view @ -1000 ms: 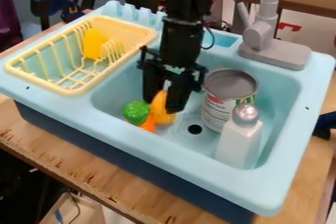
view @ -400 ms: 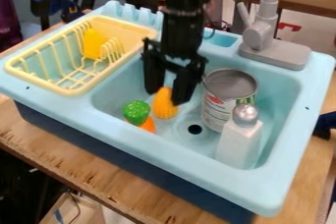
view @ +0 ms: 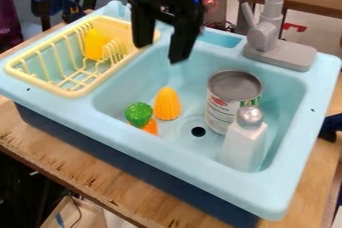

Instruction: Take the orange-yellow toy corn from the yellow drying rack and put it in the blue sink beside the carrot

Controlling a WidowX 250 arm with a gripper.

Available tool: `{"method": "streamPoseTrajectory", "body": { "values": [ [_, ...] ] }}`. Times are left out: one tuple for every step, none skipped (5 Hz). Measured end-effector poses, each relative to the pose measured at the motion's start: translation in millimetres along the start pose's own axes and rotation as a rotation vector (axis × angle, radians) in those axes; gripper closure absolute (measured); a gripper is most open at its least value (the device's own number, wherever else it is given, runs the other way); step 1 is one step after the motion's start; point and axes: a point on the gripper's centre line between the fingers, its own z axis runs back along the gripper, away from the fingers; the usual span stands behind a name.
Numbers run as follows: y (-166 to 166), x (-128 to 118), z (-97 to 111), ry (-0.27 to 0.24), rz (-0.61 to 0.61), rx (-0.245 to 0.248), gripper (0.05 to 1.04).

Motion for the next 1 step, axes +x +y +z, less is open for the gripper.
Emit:
{"method": "streamPoseTrajectory", "body": {
  "values": [
    [8.5, -18.6, 29.5, -0.032, 0.041, 0.053, 0.081]
  ]
}}
